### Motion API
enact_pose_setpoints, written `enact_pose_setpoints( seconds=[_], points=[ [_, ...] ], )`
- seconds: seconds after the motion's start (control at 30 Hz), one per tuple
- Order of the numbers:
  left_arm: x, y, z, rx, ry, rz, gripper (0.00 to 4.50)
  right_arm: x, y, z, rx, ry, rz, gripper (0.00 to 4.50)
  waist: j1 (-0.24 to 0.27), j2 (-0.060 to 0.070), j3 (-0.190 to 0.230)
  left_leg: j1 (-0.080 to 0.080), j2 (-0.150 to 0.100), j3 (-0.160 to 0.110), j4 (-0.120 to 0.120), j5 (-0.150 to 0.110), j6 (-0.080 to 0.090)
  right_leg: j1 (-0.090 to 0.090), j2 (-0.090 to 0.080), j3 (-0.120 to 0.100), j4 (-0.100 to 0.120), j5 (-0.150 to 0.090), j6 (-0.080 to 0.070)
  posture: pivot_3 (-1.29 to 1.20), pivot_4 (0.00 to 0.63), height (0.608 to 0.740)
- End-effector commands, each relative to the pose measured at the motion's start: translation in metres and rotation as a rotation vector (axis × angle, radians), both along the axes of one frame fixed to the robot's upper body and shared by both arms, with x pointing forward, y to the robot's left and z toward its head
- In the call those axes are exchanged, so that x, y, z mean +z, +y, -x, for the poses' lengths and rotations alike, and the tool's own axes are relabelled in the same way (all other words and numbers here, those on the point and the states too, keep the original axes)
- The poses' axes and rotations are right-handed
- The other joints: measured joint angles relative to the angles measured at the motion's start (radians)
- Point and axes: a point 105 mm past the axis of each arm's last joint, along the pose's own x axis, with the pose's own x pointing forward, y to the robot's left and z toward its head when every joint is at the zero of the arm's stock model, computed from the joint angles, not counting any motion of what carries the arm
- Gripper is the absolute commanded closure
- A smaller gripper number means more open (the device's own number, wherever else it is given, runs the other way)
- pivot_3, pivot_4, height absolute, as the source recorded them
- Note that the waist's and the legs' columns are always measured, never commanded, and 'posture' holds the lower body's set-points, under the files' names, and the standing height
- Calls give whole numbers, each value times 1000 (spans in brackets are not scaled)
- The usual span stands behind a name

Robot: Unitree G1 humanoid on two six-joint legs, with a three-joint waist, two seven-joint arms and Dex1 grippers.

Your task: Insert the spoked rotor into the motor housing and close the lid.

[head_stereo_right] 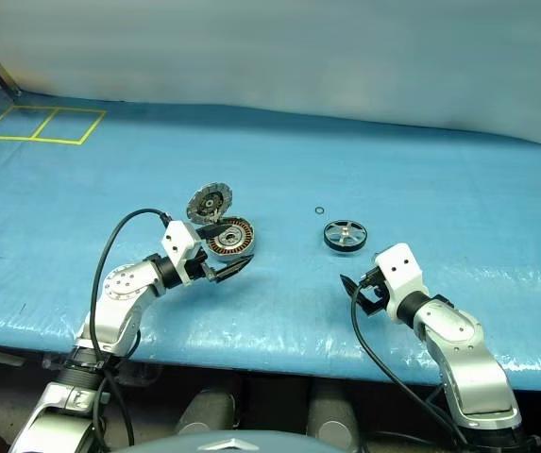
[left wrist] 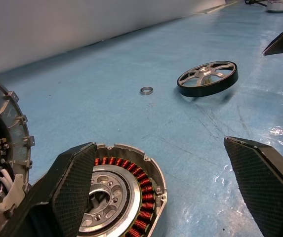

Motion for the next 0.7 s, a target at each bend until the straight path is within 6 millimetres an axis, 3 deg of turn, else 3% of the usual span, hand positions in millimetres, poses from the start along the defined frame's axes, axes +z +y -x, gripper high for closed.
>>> enact_pose_setpoints(
  seconds=[0.03,0.7],
  points=[
    [9,-4,0,-13,-30,14,0,12,2,-2,6,-53,2,21,0,0,0,0,0,0,0,0,0,0,0,0,0,0,0,0,150,740],
    [9,-5,0,-11,-33,10,0,11,2,-2,3,-52,1,21,0,0,0,0,0,0,0,0,0,0,0,0,0,0,0,0,150,740]
  ],
)
